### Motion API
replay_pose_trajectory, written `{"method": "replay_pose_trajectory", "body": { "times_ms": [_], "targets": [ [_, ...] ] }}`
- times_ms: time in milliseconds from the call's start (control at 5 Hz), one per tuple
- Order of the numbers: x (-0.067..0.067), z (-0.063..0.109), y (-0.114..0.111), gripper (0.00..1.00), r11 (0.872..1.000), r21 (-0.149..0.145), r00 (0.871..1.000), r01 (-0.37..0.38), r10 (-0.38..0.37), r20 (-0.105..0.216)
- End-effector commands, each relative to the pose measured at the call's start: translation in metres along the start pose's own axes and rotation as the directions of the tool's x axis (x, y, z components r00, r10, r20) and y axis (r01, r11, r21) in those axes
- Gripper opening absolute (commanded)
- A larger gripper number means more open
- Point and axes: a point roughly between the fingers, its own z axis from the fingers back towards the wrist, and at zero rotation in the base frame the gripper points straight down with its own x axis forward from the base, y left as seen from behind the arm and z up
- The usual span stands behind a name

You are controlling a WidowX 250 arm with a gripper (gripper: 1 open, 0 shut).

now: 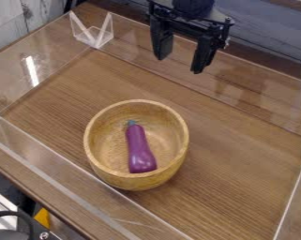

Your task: Remove the purple eggplant from inside the brown bowl and put it on the table

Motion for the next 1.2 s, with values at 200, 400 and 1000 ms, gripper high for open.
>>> {"method": "replay_pose_trajectory", "body": {
  "times_ms": [200, 400, 1000],
  "targets": [
    [-0.017, -0.013, 0.001, 1.00, 0.998, -0.024, 0.998, -0.052, 0.051, -0.027],
    [-0.035, -0.018, 0.008, 1.00, 0.994, -0.041, 0.995, -0.099, 0.099, -0.019],
    [-0.069, -0.036, 0.023, 1.00, 0.949, -0.078, 0.950, -0.307, 0.310, 0.035]
  ]
}}
